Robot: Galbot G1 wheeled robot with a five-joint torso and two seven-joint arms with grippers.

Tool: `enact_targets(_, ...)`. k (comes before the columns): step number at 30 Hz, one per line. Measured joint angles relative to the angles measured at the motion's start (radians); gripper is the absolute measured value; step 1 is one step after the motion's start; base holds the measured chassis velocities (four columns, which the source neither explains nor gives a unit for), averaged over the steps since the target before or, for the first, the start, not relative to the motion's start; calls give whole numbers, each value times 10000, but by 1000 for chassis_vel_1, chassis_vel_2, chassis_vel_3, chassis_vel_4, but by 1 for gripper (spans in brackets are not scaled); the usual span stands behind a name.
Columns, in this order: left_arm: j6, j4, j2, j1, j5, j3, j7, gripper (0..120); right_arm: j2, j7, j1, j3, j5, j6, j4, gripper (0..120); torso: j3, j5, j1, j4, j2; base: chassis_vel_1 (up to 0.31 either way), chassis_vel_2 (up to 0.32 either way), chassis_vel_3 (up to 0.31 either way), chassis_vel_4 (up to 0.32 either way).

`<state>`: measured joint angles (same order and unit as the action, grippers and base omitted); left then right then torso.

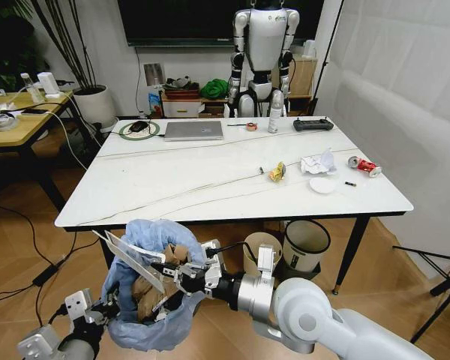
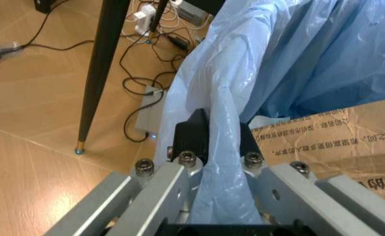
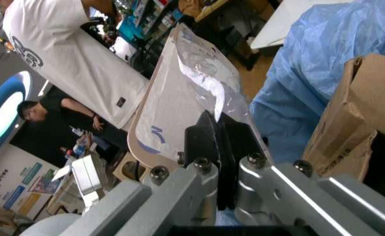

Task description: Pick up the trash bin and place the trash from the table into it.

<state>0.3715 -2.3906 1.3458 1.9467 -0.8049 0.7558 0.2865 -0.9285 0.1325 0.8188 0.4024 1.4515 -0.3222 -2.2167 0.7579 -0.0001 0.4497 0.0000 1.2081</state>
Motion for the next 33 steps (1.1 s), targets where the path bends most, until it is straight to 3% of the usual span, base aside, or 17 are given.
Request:
enact_targets(12, 1, 0, -27, -33, -90, -4, 22, 1, 75, -118, 142, -11, -276, -103, -8, 0, 0, 0, 0, -1, 0, 0, 0, 0, 0)
enact_targets(24, 8, -1, -52, -11, -121, 21, 36, 1, 70, -169, 204, 24, -573, -137, 59, 47, 0, 1, 0, -1, 1, 0, 0, 0, 0)
enact_targets(26, 8, -1, -51, -8, -121, 22, 35, 1, 70, -175, 204, 24, -589, -137, 67, 50, 0, 0, 0, -1, 1, 0, 0, 0, 0)
enact_targets(28, 8, -1, -51, -2, -121, 22, 36, 1, 69, -197, 204, 23, -641, -137, 84, 61, 0, 0, 0, -1, 1, 0, 0, 0, 0)
enact_targets(33, 8, -1, -52, 0, -122, 24, 37, 1, 73, -220, 206, 17, -684, -130, 86, 74, 0, 0, 0, -1, 1, 0, 0, 0, 0)
